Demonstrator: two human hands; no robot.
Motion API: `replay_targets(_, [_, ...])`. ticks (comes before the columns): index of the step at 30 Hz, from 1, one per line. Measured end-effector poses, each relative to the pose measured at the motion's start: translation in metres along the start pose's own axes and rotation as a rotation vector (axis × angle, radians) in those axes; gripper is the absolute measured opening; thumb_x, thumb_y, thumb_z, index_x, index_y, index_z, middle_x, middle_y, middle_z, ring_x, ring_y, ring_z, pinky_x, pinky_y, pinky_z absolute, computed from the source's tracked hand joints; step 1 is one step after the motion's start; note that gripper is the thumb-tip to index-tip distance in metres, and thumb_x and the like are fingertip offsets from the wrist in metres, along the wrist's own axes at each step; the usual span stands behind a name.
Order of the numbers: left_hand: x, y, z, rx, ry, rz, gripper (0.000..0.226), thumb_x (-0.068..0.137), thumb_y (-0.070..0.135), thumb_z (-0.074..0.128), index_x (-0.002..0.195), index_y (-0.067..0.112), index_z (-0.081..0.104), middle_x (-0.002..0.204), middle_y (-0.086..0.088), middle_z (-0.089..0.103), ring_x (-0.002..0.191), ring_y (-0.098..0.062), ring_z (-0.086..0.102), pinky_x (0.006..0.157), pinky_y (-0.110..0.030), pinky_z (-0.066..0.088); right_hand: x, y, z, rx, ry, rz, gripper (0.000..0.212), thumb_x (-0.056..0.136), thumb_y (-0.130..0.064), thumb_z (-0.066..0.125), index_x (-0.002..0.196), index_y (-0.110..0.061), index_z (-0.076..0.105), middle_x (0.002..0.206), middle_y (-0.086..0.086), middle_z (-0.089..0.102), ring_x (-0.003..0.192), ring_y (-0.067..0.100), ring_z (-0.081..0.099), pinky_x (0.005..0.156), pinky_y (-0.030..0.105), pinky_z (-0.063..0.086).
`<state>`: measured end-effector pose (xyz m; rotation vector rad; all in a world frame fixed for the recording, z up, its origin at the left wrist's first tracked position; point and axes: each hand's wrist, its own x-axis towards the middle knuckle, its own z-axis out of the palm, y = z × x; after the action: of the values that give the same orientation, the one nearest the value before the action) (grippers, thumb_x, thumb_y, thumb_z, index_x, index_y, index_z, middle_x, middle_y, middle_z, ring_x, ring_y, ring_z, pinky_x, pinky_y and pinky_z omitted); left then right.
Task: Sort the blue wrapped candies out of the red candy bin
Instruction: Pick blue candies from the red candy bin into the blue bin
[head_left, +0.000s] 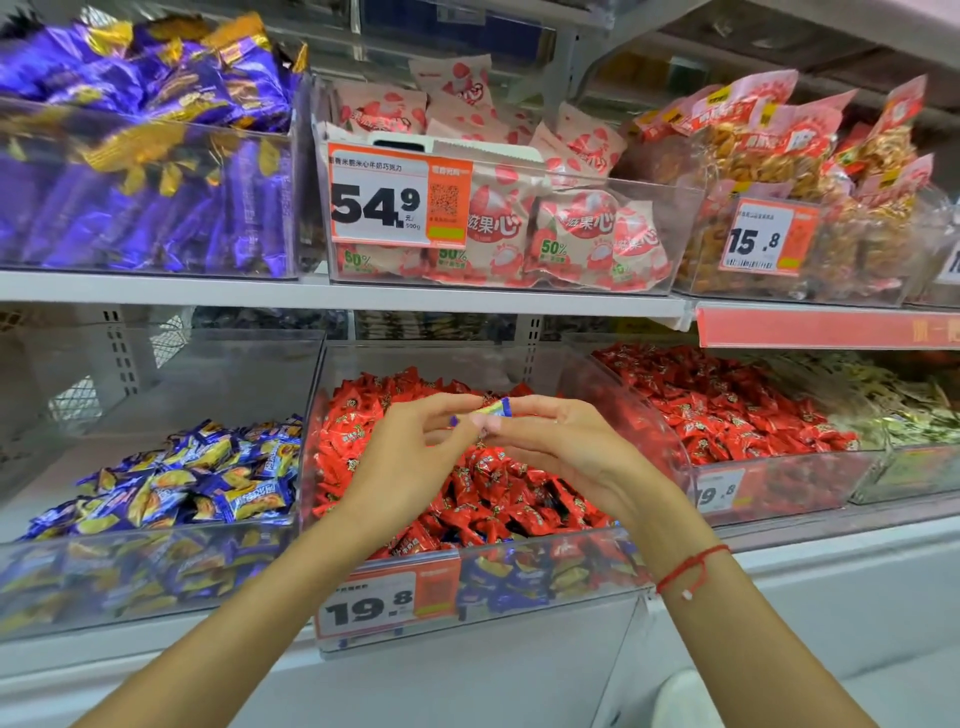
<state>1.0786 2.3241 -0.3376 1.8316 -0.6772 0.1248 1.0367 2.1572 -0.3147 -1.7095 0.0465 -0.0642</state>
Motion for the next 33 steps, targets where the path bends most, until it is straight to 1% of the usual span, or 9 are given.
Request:
replay_targets(5, [-0.002,-0.011,-0.010,0.052,0.023,0.010,0.012,0.091,0.025,0.065,0.097,0.035,0.070,0.097,0.018,0.070,0.091,-0.001,0.067,0.084,-0.030,0.056,0.003,0.000,-0.032,-0.312,0.116,-0.007,0.018,0.083,-0.010,0.073,0.101,-0.015,0.074,0.089,0.006,0.075,0.085,0.015,0.071,0.071,0.023,0.055])
replay_targets(8, [-0.001,-0.017,-0.011,0.072,0.003,-0.035,0.016,0.092,0.028,0.063,0.097,0.042,0.067,0.100,0.013,0.070,0.094,-0.009,0.067,0.083,-0.037,0.057,0.008,0.011,-0.059,-0.633,0.282,-0.029,0.012,0.080,-0.012,0.074,0.087,-0.022,0.075,0.086,0.004,0.074,0.083,0.014,0.069,0.080,0.030,0.056])
replay_targets(11, [0.000,-0.019,-0.009,0.203,-0.020,-0.027,0.016,0.093,0.030,0.061,0.105,0.037,0.069,0.099,0.020,0.069,0.083,-0.003,0.068,0.080,-0.032,0.056,0.013,0.023,-0.062,-0.944,0.210,0.030,0.012,0.077,-0.021,0.077,0.075,-0.033,0.075,0.084,-0.006,0.072,0.083,0.010,0.066,0.085,0.033,0.054])
replay_targets(16, [-0.002,-0.013,-0.004,0.417,-0.029,0.018,0.030,0.099,0.031,0.050,0.127,0.028,0.061,0.112,0.012,0.062,0.102,-0.008,0.058,0.088,-0.029,0.045,0.025,0.049,-0.038,-1.257,0.142,0.115,0.016,0.079,-0.035,0.075,0.094,-0.030,0.076,0.107,-0.007,0.071,0.105,0.017,0.063,0.086,0.032,0.049])
replay_targets(20, [-0.002,-0.012,-0.003,0.409,-0.069,0.024,0.026,0.099,0.032,0.049,0.121,0.031,0.063,0.102,0.017,0.057,0.092,0.000,0.054,0.078,-0.025,0.042,0.031,0.058,-0.032,-1.339,0.211,0.094,0.017,0.081,-0.024,0.069,0.098,-0.022,0.074,0.113,0.000,0.068,0.109,0.024,0.062,0.084,0.034,0.048])
replay_targets(26, [0.001,-0.013,-0.002,0.129,-0.054,-0.101,0.014,0.098,0.026,0.053,0.108,0.031,0.061,0.102,0.013,0.064,0.085,-0.001,0.062,0.071,-0.022,0.047,0.017,0.019,-0.043,-0.977,0.263,-0.018,0.012,0.077,-0.025,0.074,0.069,-0.034,0.075,0.084,-0.007,0.074,0.084,0.013,0.067,0.075,0.029,0.053])
replay_targets(28, [0.002,-0.009,-0.001,0.029,-0.002,-0.126,0.012,0.098,0.022,0.052,0.105,0.030,0.057,0.103,0.009,0.064,0.084,0.003,0.059,0.072,-0.017,0.046,0.005,0.001,-0.033,-0.543,0.273,-0.189,0.008,0.083,-0.022,0.073,0.078,-0.028,0.076,0.079,-0.005,0.074,0.075,0.005,0.068,0.074,0.025,0.054])
replay_targets(30, [0.004,-0.004,-0.001,-0.072,0.076,-0.153,0.012,0.098,0.021,0.053,0.107,0.027,0.056,0.093,0.012,0.066,0.065,0.004,0.056,0.057,-0.007,0.042,-0.009,-0.011,-0.014,-0.129,0.179,-0.259,0.010,0.087,-0.016,0.070,0.094,-0.015,0.076,0.084,0.004,0.075,0.073,0.007,0.069,0.071,0.021,0.056])
replay_targets(33, [0.004,0.003,-0.005,-0.217,0.165,-0.208,0.019,0.098,0.027,0.054,0.116,0.028,0.058,0.096,0.017,0.064,0.066,0.003,0.057,0.055,-0.007,0.044,-0.020,-0.003,0.011,0.005,0.116,-0.264,0.013,0.088,-0.015,0.068,0.098,-0.015,0.075,0.088,0.005,0.074,0.076,0.008,0.067,0.070,0.021,0.056])
